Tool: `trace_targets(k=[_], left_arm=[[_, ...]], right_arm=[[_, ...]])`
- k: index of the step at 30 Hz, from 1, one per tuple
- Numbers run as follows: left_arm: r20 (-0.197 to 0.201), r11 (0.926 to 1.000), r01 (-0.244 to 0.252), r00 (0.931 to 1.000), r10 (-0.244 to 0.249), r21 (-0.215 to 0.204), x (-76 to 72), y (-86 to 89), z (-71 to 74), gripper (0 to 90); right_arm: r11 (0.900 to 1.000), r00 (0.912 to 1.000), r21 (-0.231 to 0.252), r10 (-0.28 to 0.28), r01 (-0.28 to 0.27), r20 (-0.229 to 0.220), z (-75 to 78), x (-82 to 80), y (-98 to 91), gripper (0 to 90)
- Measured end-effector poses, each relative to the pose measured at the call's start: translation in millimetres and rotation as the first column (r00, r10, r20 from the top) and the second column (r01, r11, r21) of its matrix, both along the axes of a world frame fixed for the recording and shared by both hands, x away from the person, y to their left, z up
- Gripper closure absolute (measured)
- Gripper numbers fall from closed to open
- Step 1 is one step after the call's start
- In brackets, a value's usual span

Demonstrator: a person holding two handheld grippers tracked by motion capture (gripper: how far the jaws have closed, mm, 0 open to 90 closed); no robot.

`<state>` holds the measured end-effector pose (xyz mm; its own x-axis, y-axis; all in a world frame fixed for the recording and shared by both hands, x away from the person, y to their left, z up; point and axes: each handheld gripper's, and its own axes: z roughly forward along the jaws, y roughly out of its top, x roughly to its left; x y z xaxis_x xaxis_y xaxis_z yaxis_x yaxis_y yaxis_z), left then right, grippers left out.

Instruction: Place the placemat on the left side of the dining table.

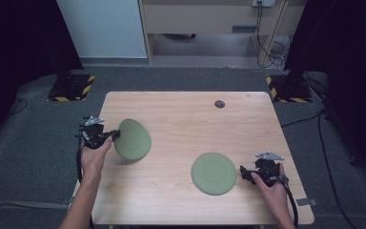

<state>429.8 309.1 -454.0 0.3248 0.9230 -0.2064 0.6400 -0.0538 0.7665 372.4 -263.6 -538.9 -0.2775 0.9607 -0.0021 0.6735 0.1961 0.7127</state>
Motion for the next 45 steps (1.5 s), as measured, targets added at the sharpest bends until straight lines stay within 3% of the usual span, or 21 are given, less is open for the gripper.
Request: trace_targets(k=[5, 21, 30, 35, 45], left_arm=[[-0.016, 0.9999, -0.01, 0.9998, 0.01, -0.008, -1.8, 8.1, -10.8, 85.2], [-0.047, 0.9996, -0.028, 0.9985, 0.028, -0.007, -0.8, 23.9, -25.7, 85.1], [-0.05, 0.9994, -0.034, 0.9981, 0.035, 0.01, -1.1, 29.3, -27.4, 85.1], [-0.058, 0.9981, -0.03, 0.9978, 0.033, 0.053, -0.9, 29.0, -30.9, 84.9], [-0.063, 0.9977, -0.058, 0.9962, 0.06, 0.037, -3.2, 42.0, -36.0, 84.5]], right_arm=[[1.0, 1.0, 0.0, 0.001, -0.001, 0.0, 0.0, 0.0, 0.4, 2.8], [1.0, 1.0, 0.0, 0.0, 0.0, -0.001, 0.0, -0.1, 0.5, 2.9], [1.0, 1.0, 0.001, 0.005, -0.005, -0.002, 0.1, -0.7, 1.5, 2.9], [1.0, 1.0, 0.001, 0.004, -0.004, -0.002, 0.1, -0.7, 1.5, 2.9], [1.0, 1.0, 0.0, 0.004, -0.004, -0.002, 0.1, -0.7, 1.5, 2.9]])
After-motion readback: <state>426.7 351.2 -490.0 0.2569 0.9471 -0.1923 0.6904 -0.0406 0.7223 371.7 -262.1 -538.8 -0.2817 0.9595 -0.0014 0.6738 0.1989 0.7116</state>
